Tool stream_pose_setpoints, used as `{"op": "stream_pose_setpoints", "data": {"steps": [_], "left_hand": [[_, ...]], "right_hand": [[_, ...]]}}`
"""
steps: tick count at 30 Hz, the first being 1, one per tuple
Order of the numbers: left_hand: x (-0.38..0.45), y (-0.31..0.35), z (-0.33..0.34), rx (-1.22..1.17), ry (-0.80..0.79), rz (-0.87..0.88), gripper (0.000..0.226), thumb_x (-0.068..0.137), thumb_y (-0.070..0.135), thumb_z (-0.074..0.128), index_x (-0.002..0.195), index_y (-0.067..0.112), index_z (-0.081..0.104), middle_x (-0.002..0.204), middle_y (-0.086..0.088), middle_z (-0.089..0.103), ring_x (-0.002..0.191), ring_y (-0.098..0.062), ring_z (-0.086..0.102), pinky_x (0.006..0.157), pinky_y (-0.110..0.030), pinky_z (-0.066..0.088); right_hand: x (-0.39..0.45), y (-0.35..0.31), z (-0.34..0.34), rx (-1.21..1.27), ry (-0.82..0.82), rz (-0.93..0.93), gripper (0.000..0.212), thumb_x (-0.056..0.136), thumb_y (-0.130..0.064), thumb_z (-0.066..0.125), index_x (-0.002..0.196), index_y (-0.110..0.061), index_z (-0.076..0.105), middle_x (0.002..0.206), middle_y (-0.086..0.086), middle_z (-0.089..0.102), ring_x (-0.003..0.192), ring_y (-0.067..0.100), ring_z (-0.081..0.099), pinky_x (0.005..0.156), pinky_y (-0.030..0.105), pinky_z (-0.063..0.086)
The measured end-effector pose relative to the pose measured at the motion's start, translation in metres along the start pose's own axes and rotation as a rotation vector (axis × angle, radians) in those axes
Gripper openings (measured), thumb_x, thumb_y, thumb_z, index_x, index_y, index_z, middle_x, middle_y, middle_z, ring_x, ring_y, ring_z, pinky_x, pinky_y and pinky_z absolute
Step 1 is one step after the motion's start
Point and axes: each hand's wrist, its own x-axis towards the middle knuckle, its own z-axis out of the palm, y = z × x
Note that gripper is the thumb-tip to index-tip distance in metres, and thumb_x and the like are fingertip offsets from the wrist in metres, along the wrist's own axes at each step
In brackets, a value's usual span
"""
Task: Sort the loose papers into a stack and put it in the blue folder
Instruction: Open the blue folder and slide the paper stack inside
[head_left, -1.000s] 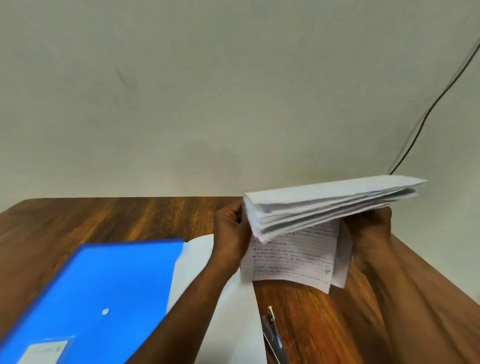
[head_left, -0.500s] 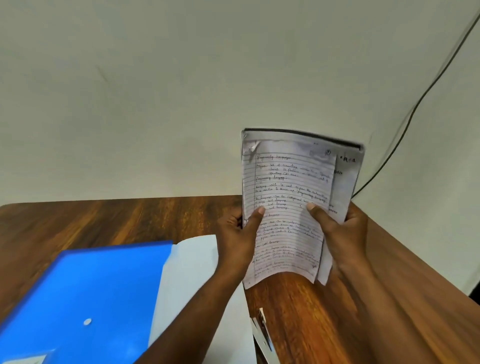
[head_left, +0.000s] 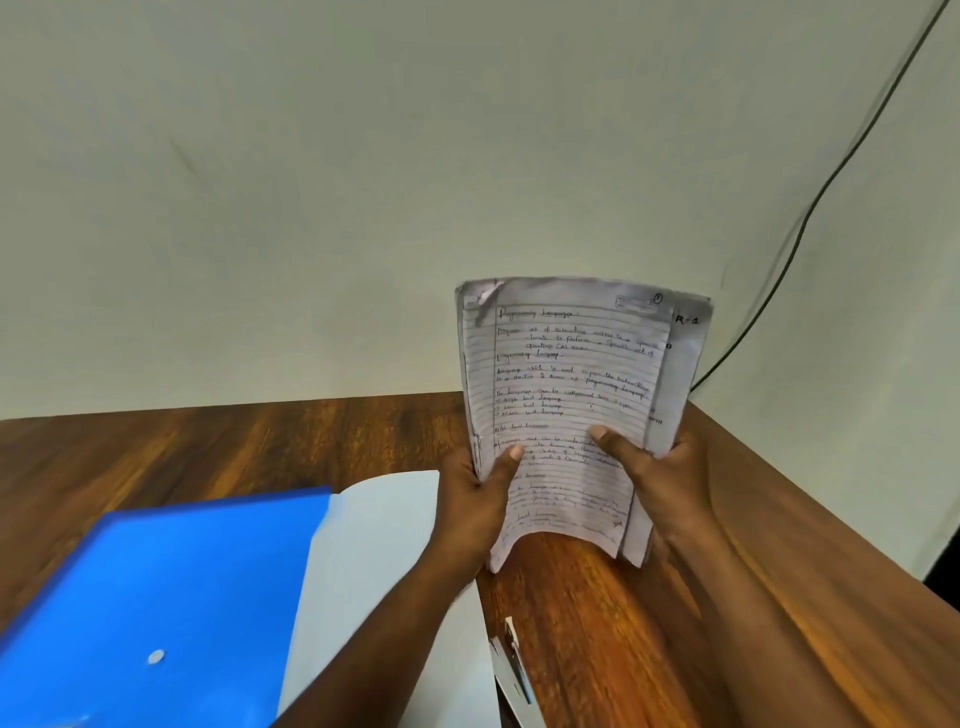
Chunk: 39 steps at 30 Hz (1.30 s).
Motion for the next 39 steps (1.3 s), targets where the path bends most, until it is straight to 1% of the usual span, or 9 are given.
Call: {"op": "stream_pose_setpoints", "data": {"steps": [7, 14, 20, 22, 24, 26, 30, 35, 39], "left_hand": [[0.000, -0.010, -0.005, 0.061, 0.003, -0.034, 0.028, 0.096, 0.039, 0.072, 0.124, 0.033, 0.068, 0.112, 0.005, 0.079, 0.097, -0.020, 0.079, 0.083, -0.048, 0.066], [0.000, -0.017, -0.005, 0.064, 0.016, -0.086, 0.027, 0.097, 0.036, 0.072, 0.123, 0.032, 0.068, 0.113, 0.005, 0.079, 0.099, -0.021, 0.079, 0.084, -0.048, 0.066], [0.003, -0.008, -0.008, -0.067, 0.043, -0.113, 0.027, 0.098, 0.028, 0.073, 0.124, 0.029, 0.067, 0.112, 0.004, 0.080, 0.101, -0.023, 0.078, 0.087, -0.053, 0.064], [0.003, -0.002, -0.007, -0.199, 0.043, -0.124, 0.031, 0.098, 0.021, 0.072, 0.128, 0.024, 0.066, 0.116, -0.001, 0.079, 0.104, -0.026, 0.078, 0.088, -0.054, 0.064], [0.001, 0.004, -0.004, -0.319, 0.051, -0.144, 0.037, 0.097, 0.015, 0.073, 0.132, 0.023, 0.064, 0.121, -0.004, 0.078, 0.106, -0.027, 0.077, 0.090, -0.057, 0.062], [-0.002, 0.007, 0.000, -0.403, 0.034, -0.157, 0.042, 0.096, 0.013, 0.073, 0.135, 0.024, 0.061, 0.122, -0.005, 0.077, 0.107, -0.027, 0.077, 0.089, -0.054, 0.063], [-0.010, 0.011, 0.013, -0.598, 0.026, -0.171, 0.047, 0.096, 0.008, 0.071, 0.139, 0.020, 0.058, 0.121, -0.010, 0.077, 0.106, -0.029, 0.077, 0.079, -0.045, 0.065], [-0.021, 0.008, 0.030, -0.779, -0.054, -0.207, 0.044, 0.099, 0.001, 0.062, 0.138, 0.021, 0.058, 0.127, -0.015, 0.074, 0.116, -0.032, 0.073, 0.093, -0.052, 0.061], [-0.011, 0.004, 0.022, -0.736, -0.087, -0.188, 0.060, 0.091, -0.006, 0.069, 0.145, 0.017, 0.054, 0.135, -0.017, 0.069, 0.125, -0.035, 0.067, 0.098, -0.053, 0.058]], "right_hand": [[0.001, 0.018, -0.001, -0.038, -0.046, 0.089, 0.024, 0.083, -0.009, 0.086, 0.099, -0.024, 0.077, 0.096, -0.007, 0.082, 0.090, 0.016, 0.079, 0.084, 0.041, 0.064], [0.002, 0.030, -0.003, -0.084, -0.066, 0.109, 0.030, 0.085, -0.012, 0.085, 0.113, -0.014, 0.074, 0.100, -0.003, 0.081, 0.084, 0.010, 0.079, 0.064, 0.020, 0.061], [0.005, 0.013, -0.016, -0.109, -0.156, 0.123, 0.025, 0.082, -0.012, 0.086, 0.104, -0.011, 0.075, 0.094, -0.001, 0.082, 0.080, 0.012, 0.079, 0.061, 0.021, 0.061], [0.007, 0.011, -0.022, -0.018, -0.161, 0.158, 0.029, 0.078, -0.009, 0.086, 0.105, -0.004, 0.075, 0.101, 0.009, 0.081, 0.086, 0.020, 0.080, 0.067, 0.031, 0.065], [0.007, 0.014, -0.022, 0.213, -0.167, 0.230, 0.041, 0.076, -0.006, 0.084, 0.115, 0.001, 0.073, 0.116, 0.017, 0.078, 0.105, 0.034, 0.076, 0.092, 0.050, 0.062], [0.004, 0.017, -0.016, 0.475, -0.159, 0.284, 0.050, 0.078, 0.002, 0.078, 0.127, 0.001, 0.068, 0.127, 0.019, 0.073, 0.120, 0.035, 0.070, 0.104, 0.053, 0.055], [-0.006, 0.019, 0.006, 0.652, -0.143, 0.243, 0.056, 0.083, 0.007, 0.070, 0.138, 0.000, 0.061, 0.137, 0.016, 0.068, 0.130, 0.033, 0.064, 0.104, 0.051, 0.055], [-0.024, 0.030, 0.039, 0.674, -0.119, 0.178, 0.066, 0.086, 0.010, 0.070, 0.147, -0.008, 0.052, 0.141, 0.019, 0.064, 0.131, 0.038, 0.062, 0.110, 0.064, 0.045], [-0.018, 0.025, 0.030, 0.567, -0.068, 0.193, 0.061, 0.084, 0.011, 0.073, 0.140, -0.006, 0.057, 0.133, 0.018, 0.070, 0.124, 0.038, 0.067, 0.103, 0.065, 0.051]]}}
